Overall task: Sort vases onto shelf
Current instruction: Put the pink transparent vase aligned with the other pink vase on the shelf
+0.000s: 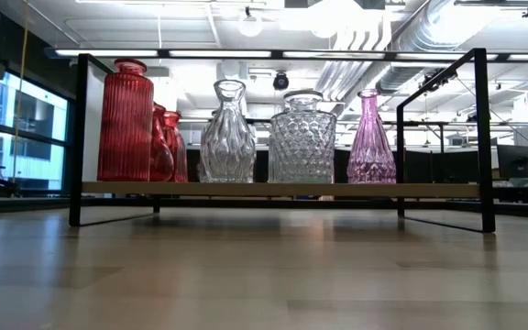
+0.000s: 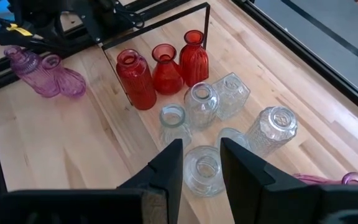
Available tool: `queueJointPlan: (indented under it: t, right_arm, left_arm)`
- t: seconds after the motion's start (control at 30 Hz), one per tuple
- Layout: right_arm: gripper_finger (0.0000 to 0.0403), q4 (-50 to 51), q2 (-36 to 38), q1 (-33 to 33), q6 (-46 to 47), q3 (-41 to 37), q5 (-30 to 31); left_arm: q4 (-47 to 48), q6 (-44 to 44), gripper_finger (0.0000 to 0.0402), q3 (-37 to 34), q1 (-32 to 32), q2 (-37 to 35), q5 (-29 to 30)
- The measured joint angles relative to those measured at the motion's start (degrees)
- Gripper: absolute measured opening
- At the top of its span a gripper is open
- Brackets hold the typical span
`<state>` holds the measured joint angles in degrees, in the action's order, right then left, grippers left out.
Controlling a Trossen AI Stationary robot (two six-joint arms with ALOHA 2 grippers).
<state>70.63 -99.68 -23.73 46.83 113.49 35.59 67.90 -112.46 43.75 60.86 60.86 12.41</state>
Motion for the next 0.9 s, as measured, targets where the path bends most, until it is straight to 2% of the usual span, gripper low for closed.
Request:
queueJointPlan:
  t: [0.47,0.9]
  right_arm:
    - [0.009,-0.04,-0.02,-0.44,0.11,0.0,-2.05]
    - [0.009,-0.02,-0.02,-1.75,0.8,0.0,-2.66]
  left_arm:
    - [-6.98,-1.38,0.0,0.0,-0.92,4.66,-1.84]
    - [-8.08,-1.51,0.0,0.0,-0.91,8.78,-2.48]
